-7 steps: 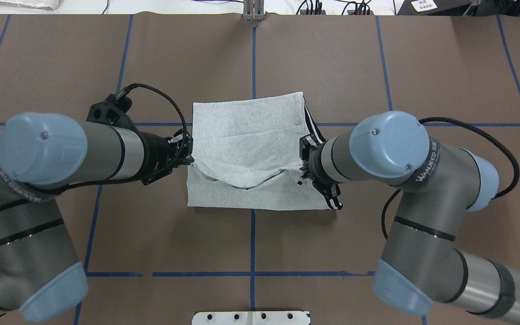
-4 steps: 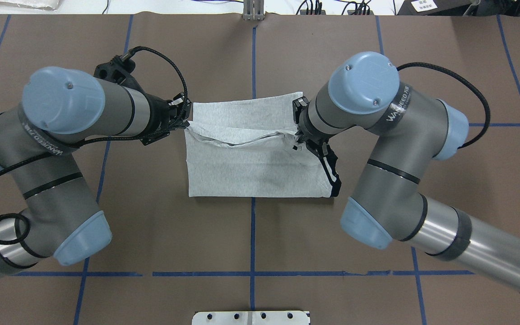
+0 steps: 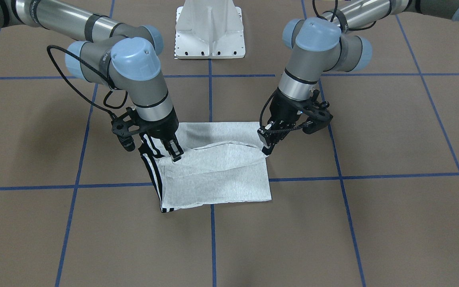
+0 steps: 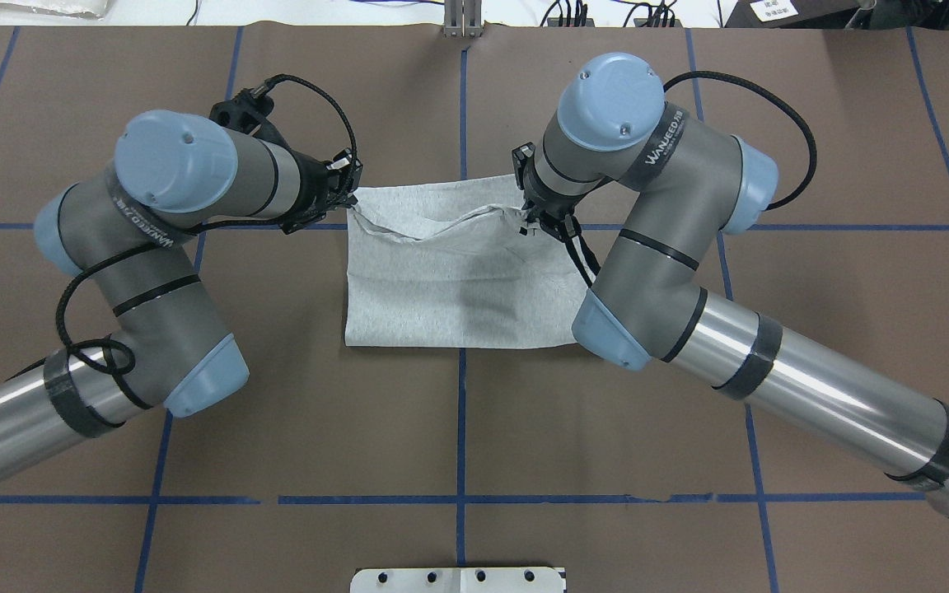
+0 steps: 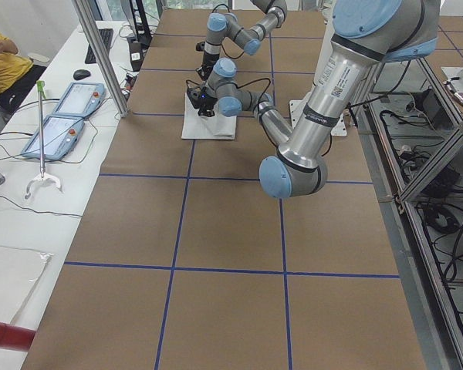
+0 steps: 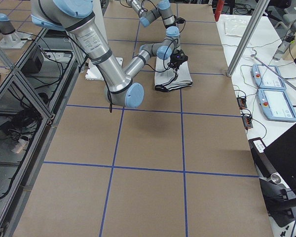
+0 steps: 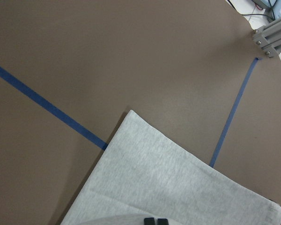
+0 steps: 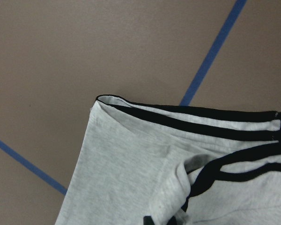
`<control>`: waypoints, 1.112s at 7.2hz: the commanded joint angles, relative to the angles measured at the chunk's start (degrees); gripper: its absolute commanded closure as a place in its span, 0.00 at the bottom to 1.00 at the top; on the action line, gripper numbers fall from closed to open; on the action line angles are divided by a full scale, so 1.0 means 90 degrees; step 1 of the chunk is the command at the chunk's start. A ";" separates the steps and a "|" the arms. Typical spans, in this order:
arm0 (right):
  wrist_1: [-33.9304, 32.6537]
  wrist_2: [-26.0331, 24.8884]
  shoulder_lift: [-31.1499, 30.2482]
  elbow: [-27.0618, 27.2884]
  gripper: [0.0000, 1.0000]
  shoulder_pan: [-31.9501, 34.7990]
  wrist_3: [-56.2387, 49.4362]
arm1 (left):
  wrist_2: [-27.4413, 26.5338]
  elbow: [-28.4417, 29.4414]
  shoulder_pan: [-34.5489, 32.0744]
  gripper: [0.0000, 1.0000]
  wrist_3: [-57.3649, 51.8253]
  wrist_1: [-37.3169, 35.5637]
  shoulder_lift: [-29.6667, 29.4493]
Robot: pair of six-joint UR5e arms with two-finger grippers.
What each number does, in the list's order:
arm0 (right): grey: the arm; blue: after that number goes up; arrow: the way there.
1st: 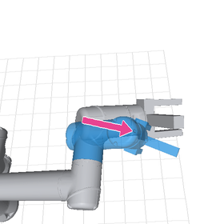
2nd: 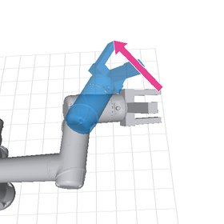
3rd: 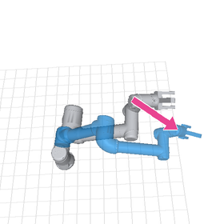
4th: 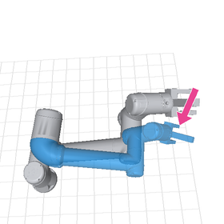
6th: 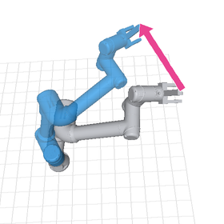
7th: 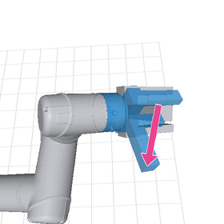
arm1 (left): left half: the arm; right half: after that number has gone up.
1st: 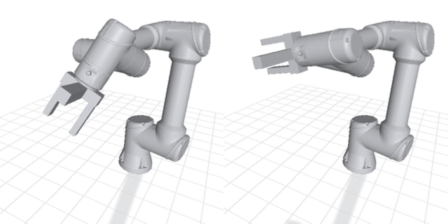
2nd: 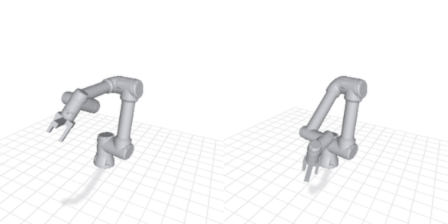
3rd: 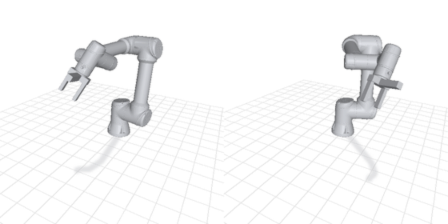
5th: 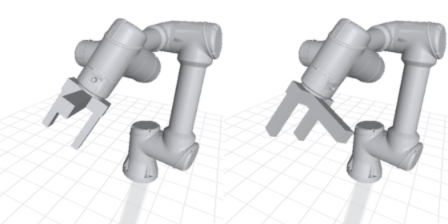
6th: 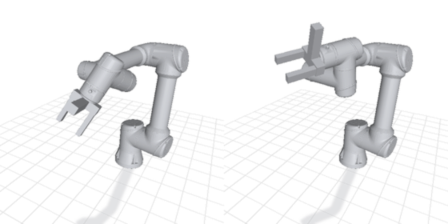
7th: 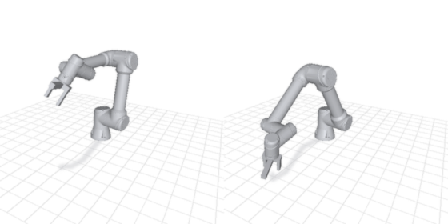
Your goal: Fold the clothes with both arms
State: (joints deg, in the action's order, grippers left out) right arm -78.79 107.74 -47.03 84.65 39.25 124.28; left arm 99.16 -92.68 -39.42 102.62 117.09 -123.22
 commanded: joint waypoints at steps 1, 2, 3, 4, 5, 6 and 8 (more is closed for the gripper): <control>0.0986 0.0177 0.0312 -0.1335 0.00 0.0334 -0.0943 | -0.0002 0.1289 -0.0481 0.47 -0.0656 0.0679 -0.0486; 0.1010 0.0641 0.0400 -0.1591 0.00 0.0771 -0.1972 | -0.0002 0.1622 -0.0764 0.42 -0.0940 0.0972 -0.0537; 0.1001 0.0733 0.0353 -0.1632 0.00 0.1056 -0.2679 | -0.0002 0.1684 -0.0835 0.41 -0.1001 0.1110 -0.0537; 0.0972 0.0744 0.0314 -0.1729 0.00 0.1291 -0.3092 | 0.0008 0.1684 -0.0835 0.41 -0.1001 0.1121 -0.0537; 0.0971 0.0792 0.0110 -0.1730 0.00 0.1467 -0.3608 | 0.0017 0.1675 -0.0884 0.41 -0.1079 0.1131 -0.0527; 0.0971 0.0870 -0.0047 -0.1721 0.00 0.1662 -0.4126 | 0.0027 0.1645 -0.0952 0.41 -0.1582 0.1131 -0.0489; 0.1010 0.1230 -0.0582 -0.1633 0.00 0.2111 -0.5403 | 0.1045 0.1461 -0.1272 0.41 -0.2762 0.1112 -0.0198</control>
State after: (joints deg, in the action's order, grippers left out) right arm -69.89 116.76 -49.08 69.50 55.59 83.30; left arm 102.75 -78.36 -48.95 84.51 127.21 -126.88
